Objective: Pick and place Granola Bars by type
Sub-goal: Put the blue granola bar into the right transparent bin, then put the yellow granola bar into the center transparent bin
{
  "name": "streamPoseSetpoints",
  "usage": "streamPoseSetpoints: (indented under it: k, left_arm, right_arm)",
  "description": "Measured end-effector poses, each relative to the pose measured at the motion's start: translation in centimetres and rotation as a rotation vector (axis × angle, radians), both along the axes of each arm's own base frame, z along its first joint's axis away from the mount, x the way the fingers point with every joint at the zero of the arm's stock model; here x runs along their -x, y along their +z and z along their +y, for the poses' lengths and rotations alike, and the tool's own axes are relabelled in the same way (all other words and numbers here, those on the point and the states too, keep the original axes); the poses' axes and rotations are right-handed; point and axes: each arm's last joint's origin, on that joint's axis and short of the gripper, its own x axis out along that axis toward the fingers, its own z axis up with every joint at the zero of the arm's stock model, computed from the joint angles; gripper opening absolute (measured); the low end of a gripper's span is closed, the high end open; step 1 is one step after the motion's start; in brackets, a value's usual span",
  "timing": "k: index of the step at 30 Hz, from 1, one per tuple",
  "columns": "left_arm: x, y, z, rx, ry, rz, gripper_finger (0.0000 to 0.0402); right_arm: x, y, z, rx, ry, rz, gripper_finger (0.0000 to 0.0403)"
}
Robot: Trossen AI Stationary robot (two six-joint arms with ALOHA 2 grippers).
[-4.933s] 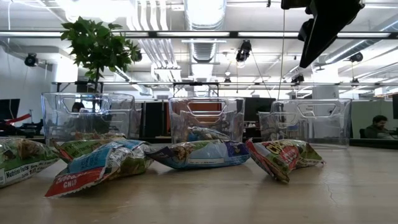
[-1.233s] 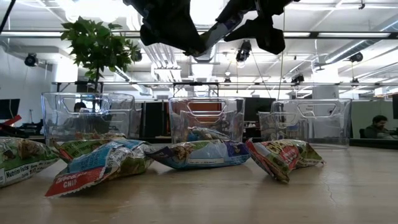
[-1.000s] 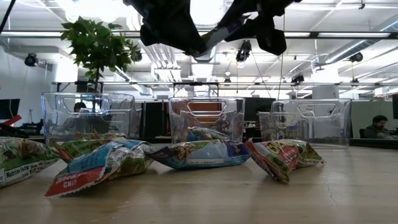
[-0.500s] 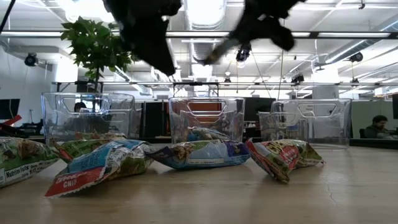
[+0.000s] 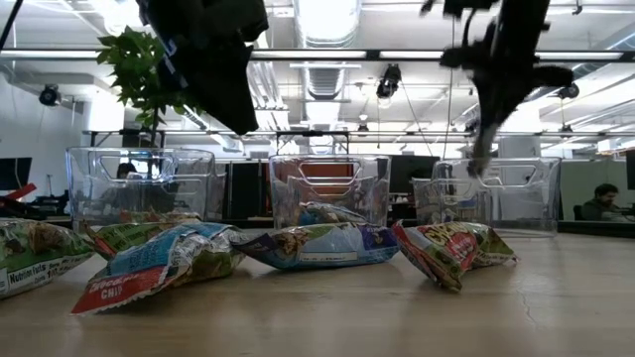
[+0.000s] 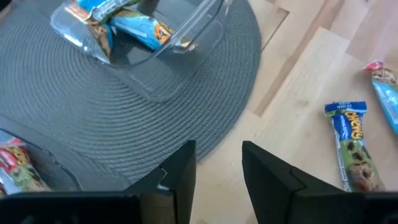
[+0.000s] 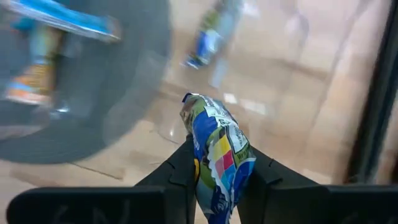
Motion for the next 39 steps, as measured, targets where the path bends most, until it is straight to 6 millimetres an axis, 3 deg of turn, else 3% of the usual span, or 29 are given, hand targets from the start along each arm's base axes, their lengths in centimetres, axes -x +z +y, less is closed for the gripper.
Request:
streamPoseSetpoints:
  k: [7, 16, 24, 30, 39]
  left_arm:
    - [0.0, 0.0, -0.1, 0.045, 0.04, -0.018, 0.0113]
    - [0.5, 0.0, -1.6, 0.074, 0.026, -0.029, 0.0113]
    - [2.1, -1.0, -3.6, 0.062, -0.128, 0.094, 0.0113]
    - [3.6, -2.9, -5.0, 0.168, -0.236, 0.212, 0.0113]
    - [5.3, -5.1, -9.3, 0.159, -0.661, 0.13, 0.0113]
  right_arm:
    - [1.2, -1.6, -5.0, -0.212, -0.037, 0.009, 0.009]
    - [1.4, -1.0, -5.9, -0.19, -0.008, -0.01, 0.0199]
    - [1.4, 1.5, -3.2, 0.051, 0.1, -0.107, 0.0242]
    - [1.7, 3.5, 0.1, 0.183, 0.371, -0.202, 0.0251]
    - [0.4, 2.9, 5.3, 0.199, 0.767, -0.146, 0.0251]
